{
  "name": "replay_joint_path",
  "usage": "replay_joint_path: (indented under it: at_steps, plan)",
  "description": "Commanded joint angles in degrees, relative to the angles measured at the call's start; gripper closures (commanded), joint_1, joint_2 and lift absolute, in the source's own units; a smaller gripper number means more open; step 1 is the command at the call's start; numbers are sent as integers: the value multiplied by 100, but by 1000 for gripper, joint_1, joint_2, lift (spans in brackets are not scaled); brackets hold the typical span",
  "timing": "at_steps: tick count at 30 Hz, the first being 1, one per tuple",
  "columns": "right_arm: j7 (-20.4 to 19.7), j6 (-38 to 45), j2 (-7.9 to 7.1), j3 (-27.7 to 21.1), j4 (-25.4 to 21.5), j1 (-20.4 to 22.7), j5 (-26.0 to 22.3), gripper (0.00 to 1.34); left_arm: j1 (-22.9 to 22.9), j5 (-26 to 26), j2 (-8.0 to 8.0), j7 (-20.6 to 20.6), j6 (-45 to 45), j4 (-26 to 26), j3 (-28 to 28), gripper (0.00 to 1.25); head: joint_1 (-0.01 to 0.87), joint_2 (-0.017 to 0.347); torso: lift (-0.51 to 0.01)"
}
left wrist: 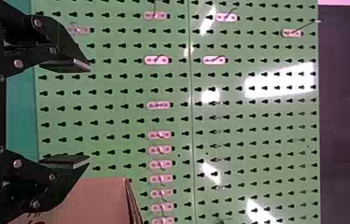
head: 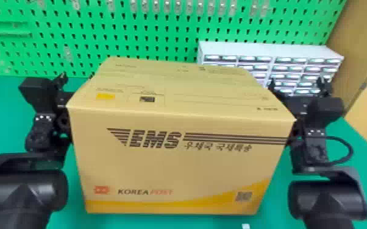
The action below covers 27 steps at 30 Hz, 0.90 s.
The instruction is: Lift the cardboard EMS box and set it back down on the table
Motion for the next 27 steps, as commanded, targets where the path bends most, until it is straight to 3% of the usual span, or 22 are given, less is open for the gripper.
replay_joint_path:
  at_steps: [1, 11, 27]
  plan:
    - [1, 0, -41, 73, 0, -137, 0, 78, -98, -9, 1, -20, -7, -50, -6, 545, 678, -14, -92]
    - [1, 0, -93, 126, -35, -383, 0, 78, -283, -62, 1, -29, 2, -173, 47, 544, 678, -14, -92]
    - [-17, 0, -102, 134, -44, -401, 0, 78, -301, -106, 1, -29, 2, -208, 30, 547, 678, -14, -92]
